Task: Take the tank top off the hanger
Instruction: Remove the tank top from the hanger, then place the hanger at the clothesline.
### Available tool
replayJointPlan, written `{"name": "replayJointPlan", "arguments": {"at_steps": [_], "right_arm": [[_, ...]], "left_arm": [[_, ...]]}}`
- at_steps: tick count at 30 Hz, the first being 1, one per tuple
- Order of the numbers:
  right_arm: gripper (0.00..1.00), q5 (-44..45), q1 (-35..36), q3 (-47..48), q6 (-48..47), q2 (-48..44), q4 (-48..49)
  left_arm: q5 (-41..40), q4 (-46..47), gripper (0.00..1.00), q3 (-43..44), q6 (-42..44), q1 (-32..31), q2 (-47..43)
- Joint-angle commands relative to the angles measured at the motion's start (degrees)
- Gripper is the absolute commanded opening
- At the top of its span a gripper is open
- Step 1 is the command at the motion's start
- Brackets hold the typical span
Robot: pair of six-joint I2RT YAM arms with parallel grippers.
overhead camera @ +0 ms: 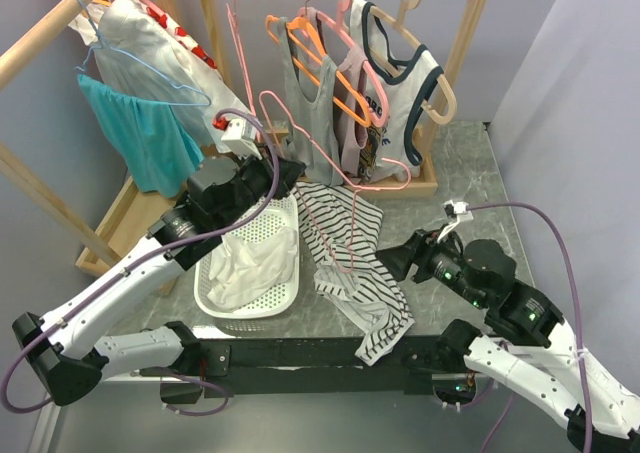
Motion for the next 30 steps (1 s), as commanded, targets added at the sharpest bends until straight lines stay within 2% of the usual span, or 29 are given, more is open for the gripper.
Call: {"name": "replayJointPlan", "arguments": {"at_steps": [1,9,21,29,30], "right_arm": [[0.73,-9.64,-0.03,4.22,-5.01,1.29,11.2],[0.74,-16.51,0.05,6.16,-9.4,9.38,12.86],[0.72,-15.11,-0.03,3.17,-9.85,10.09,18.5],[0.54,-11.77,0.05,2.03,-10.55,9.38,19.46],[0.47,-11.68,0.05,1.94,-10.29,9.39,19.73]], "left_arm": [[1.59,-0.71,0.01,-0.68,-0.48,0.15,-0.1],[5.28,2.81,0.01,0.01,-2.59,0.15,2.71],[10.73,4.83,0.01,1.33,-5.14,0.15,4.39],[14.51,7.72,0.01,-2.1,-7.95,0.24,3.95],[15.12,8.25,0.01,-2.27,-8.13,0.15,3.95]]}}
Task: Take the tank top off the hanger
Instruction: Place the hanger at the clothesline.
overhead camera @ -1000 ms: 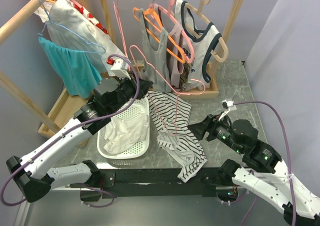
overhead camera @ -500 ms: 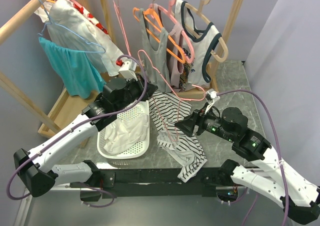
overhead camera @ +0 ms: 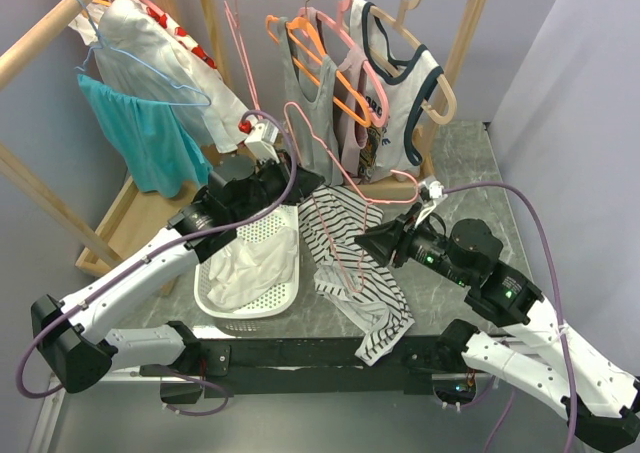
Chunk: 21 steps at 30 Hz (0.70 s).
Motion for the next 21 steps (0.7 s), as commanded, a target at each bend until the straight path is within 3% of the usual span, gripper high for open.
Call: {"name": "replayJointPlan", "arguments": {"at_steps": [1,4,6,7,8,10,11,13,15,16,17,21], "right_arm": [[0.42,1.09,-0.06,-0.81,-0.91,-0.01,2.96],[0.22,1.0,-0.06,0.41,-1.17,-0.19,3.05],[0.18,1.61,0.03,0.86,-1.26,-0.71,2.88],[0.16,1.88,0.03,1.55,-1.35,-0.8,2.88],[0.14,2.31,0.03,2.08,-1.26,-1.15,2.18],[0.12,3.45,-0.06,3.14,-1.0,-1.59,1.83],[0.11,4.07,0.12,3.58,-0.56,-2.03,0.95],[0.08,6.08,-0.06,5.42,-0.21,-2.38,-0.28],[0.07,7.06,0.03,6.65,-0.12,-2.65,-2.21],[0.07,7.67,0.03,7.88,-0.21,-2.74,-2.65],[0.07,8.03,0.03,8.41,-0.38,-2.74,-3.44],[0.06,9.69,0.03,11.14,-0.91,-2.21,-4.68]], "left_arm": [[5.05,6.03,0.01,-0.85,-2.01,-0.24,-0.4],[4.88,5.33,0.01,-0.77,-1.75,-0.24,0.12],[4.7,4.8,0.03,-0.94,-1.66,-0.24,0.04],[4.18,4.8,0.09,-1.11,-1.66,-0.24,-0.14],[3.91,4.63,0.21,-1.29,-1.66,-0.24,-0.05],[3.82,4.62,0.19,-1.56,-1.05,-0.24,-0.05],[3.3,2.97,0.27,-1.56,-0.7,-0.24,-0.05],[2.07,1.12,0.62,-1.64,0.36,-0.24,-0.05],[1.36,1.11,0.63,-2.08,1.93,-0.15,-0.4],[0.84,1.02,0.68,-2.95,2.12,-0.24,-1.1],[0.49,1.11,0.82,-3.48,2.12,-0.15,-1.54],[2.14,3.21,0.84,-6.64,1.95,-0.24,-3.03]]}}
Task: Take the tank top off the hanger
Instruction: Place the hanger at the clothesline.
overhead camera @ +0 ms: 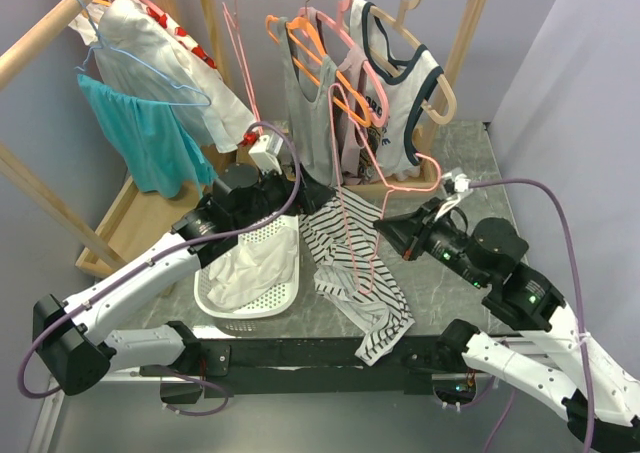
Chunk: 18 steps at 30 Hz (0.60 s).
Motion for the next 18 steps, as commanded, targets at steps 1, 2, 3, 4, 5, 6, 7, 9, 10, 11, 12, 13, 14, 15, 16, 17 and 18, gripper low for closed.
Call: {"name": "replayJointPlan", "arguments": {"at_steps": [1,2,3,4,5,6,7,9,10,11,12,13,14,15,16,17,18], "right_arm": [[0.06,3.58,0.03,5.56,-0.86,-0.18,-0.35],[0.06,3.84,0.03,6.27,-1.04,0.61,-0.79],[0.06,3.76,0.03,7.58,-1.13,1.14,-0.97],[0.06,3.24,0.03,8.21,-1.3,1.58,-0.88],[0.06,3.06,0.03,8.73,-1.74,2.8,-0.88],[0.06,2.27,0.03,9.35,-1.83,3.33,-0.79],[0.06,2.26,0.03,9.44,-1.92,4.12,-0.62],[0.06,1.04,0.03,9.09,-1.92,4.74,0.7],[0.06,0.77,0.03,8.92,-1.92,5.18,1.14],[0.06,0.77,0.03,8.74,-1.75,5.27,2.01],[0.06,0.68,0.03,8.39,-1.83,5.53,2.37],[0.06,0.59,0.03,8.3,-1.92,5.97,2.63],[0.06,0.59,0.03,8.21,-1.83,6.15,2.98],[0.06,0.68,0.03,8.39,-1.92,6.5,3.07],[0.06,0.68,0.03,8.56,-2.09,7.11,3.16],[0.06,0.51,-0.06,8.82,-2.27,7.47,3.16],[0.06,0.51,0.03,9.44,-2.36,7.91,3.16]], "left_arm": [[2.17,2.91,0.83,-2.93,0.57,-0.2,-2.86],[3.57,3.35,0.81,-3.46,-0.05,-0.2,-3.04],[5.85,5.01,0.8,-5.3,-1.79,-0.37,-3.39],[6.48,5.81,0.79,-6.27,-2.59,-0.63,-4.18],[6.84,6.51,0.79,-7.15,-3.3,-1.51,-4.71],[7.1,8.17,0.79,-9.07,-4.0,-2.04,-5.41],[7.28,8.97,0.79,-9.79,-4.27,-2.56,-6.81],[6.05,10.99,0.8,-11.63,-4.36,-4.41,-8.74],[4.74,11.61,0.83,-12.16,-3.92,-5.03,-10.93],[3.34,11.96,0.84,-12.69,-3.48,-6.51,-12.17],[2.28,12.58,0.85,-14.09,-2.52,-7.31,-14.7],[0.7,13.89,0.87,-14.8,-1.99,-8.62,-15.95],[-0.1,14.07,0.89,-15.42,-1.29,-9.24,-17.0],[-0.71,14.08,0.99,-16.81,-0.85,-9.86,-18.76],[-0.98,14.86,0.99,-17.44,-0.32,-10.47,-19.56],[-1.59,15.04,0.99,-17.97,0.64,-11.87,-20.0],[-1.86,14.78,1.0,-18.49,1.17,-12.76,-20.18]]}}
